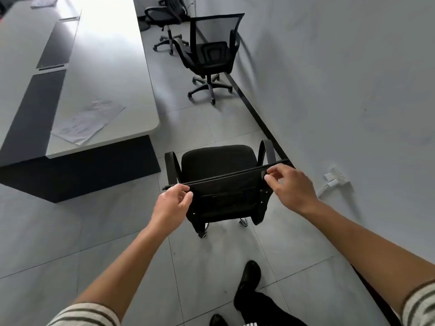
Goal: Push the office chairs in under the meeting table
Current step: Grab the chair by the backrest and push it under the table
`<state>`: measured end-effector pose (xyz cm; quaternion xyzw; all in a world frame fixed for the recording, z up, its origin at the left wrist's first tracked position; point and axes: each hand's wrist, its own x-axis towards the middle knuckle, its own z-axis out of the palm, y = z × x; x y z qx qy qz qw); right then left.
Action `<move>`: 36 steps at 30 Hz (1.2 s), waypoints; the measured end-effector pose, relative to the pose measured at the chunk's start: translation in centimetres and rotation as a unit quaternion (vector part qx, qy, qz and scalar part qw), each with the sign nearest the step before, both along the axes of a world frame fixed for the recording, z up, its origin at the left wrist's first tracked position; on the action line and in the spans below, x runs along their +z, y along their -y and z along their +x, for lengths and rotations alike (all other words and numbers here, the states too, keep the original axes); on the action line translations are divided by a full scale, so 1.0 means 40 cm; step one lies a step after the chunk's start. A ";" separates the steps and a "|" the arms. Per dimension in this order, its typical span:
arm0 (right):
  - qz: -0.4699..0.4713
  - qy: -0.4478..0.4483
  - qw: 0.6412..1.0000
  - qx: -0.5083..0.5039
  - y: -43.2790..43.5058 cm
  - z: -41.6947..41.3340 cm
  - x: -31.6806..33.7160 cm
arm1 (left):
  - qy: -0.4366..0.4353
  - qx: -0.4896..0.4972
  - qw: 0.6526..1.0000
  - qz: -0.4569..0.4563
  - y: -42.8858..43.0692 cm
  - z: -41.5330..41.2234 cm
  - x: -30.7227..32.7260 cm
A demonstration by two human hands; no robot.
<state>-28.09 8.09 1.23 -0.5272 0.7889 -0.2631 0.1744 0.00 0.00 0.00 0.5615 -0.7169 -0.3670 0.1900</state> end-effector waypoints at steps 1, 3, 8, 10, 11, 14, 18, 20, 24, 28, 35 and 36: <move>-0.010 -0.048 0.999 0.011 0.029 -0.011 -0.015 | 0.031 -0.007 0.999 -0.019 0.021 -0.014 -0.015; -0.009 -0.121 0.992 0.042 0.095 -0.034 -0.051 | 0.109 -0.022 0.993 -0.049 0.064 -0.037 -0.054; 0.107 -0.159 0.976 0.101 0.225 -0.091 -0.144 | 0.273 -0.115 0.953 -0.060 0.155 -0.062 -0.153; 0.083 -0.187 0.975 0.088 0.249 -0.105 -0.182 | 0.311 -0.135 0.940 -0.032 0.185 -0.063 -0.195; 0.052 -0.212 0.972 0.084 0.258 -0.107 -0.194 | 0.322 -0.137 0.936 -0.030 0.196 -0.065 -0.212; 0.010 -0.257 0.961 0.102 0.294 -0.124 -0.222 | 0.329 -0.127 0.934 -0.054 0.230 -0.084 -0.243; -0.039 -0.274 0.955 0.109 0.380 -0.202 -0.226 | 0.296 -0.145 0.944 -0.034 0.315 -0.140 -0.251; -0.050 -0.275 0.954 0.112 0.430 -0.250 -0.225 | 0.288 -0.160 0.944 -0.021 0.358 -0.179 -0.255; -0.037 -0.272 0.956 0.108 0.565 -0.333 -0.241 | 0.265 -0.171 0.949 0.005 0.446 -0.251 -0.280; -0.051 -0.282 0.953 0.094 0.722 -0.370 -0.245 | 0.252 -0.186 0.950 -0.005 0.592 -0.286 -0.290; -0.032 -0.292 0.951 0.100 0.960 -0.458 -0.262 | 0.267 -0.214 0.940 -0.004 0.788 -0.366 -0.308; -0.033 -0.292 0.951 0.097 0.985 -0.478 -0.267 | 0.270 -0.216 0.938 -0.003 0.816 -0.385 -0.307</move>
